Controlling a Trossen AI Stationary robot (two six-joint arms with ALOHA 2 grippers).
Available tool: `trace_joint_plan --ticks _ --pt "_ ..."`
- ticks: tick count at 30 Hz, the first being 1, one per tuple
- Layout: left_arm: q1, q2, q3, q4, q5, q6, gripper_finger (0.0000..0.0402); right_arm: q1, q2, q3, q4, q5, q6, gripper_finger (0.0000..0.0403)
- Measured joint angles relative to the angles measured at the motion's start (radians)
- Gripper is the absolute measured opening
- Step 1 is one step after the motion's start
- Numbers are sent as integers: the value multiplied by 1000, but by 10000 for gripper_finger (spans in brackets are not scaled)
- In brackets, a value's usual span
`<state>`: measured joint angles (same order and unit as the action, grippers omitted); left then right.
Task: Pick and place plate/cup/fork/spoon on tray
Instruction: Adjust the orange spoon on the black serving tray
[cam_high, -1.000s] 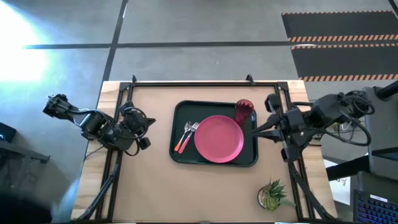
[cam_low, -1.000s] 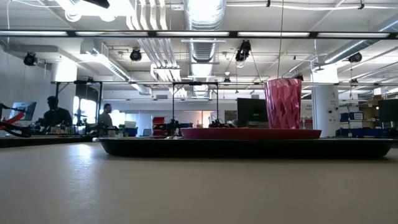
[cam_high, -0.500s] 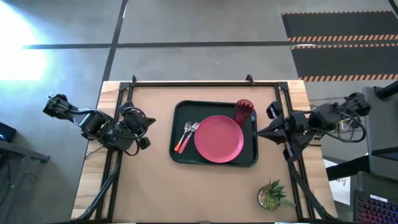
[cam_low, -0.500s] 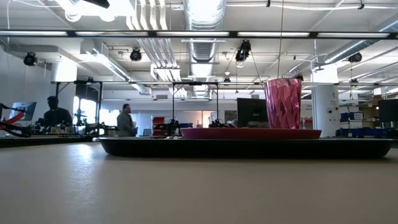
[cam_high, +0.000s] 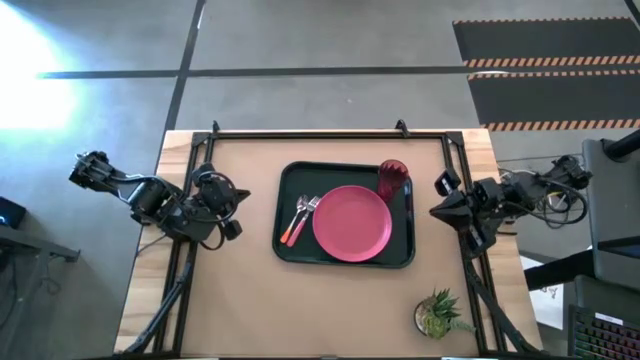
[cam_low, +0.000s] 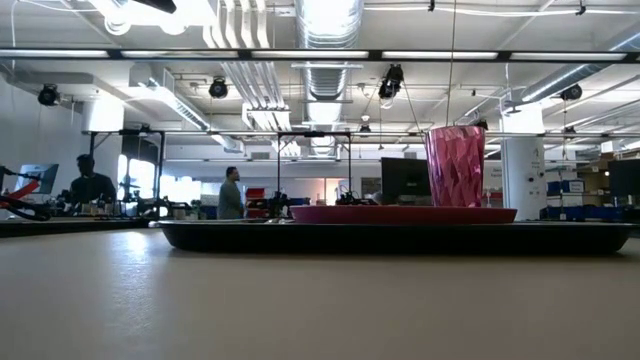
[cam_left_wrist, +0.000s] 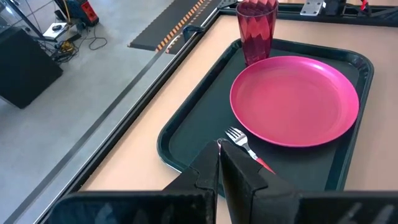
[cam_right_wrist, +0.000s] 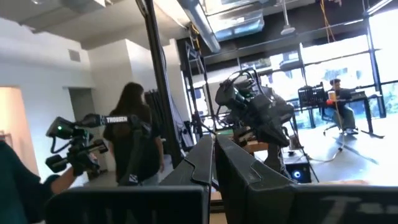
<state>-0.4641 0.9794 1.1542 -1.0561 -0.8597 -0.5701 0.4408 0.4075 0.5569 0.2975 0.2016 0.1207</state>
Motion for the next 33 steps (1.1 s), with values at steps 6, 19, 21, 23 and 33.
trace_joint_plan --ticks 6,19,21,23,33 --pt "0 0 0 0 0 -1 0 0 -98 -77 1 0 21 8" --pt "0 0 0 0 0 -26 0 0 -244 -171 -5 3 55 8" --pt "0 0 0 0 0 -26 0 0 -265 -189 1 4 55 8" --pt "0 0 0 0 0 -26 0 0 -289 -221 -3 9 65 8" --pt "0 0 0 0 0 -27 0 0 -405 -365 106 35 106 8"
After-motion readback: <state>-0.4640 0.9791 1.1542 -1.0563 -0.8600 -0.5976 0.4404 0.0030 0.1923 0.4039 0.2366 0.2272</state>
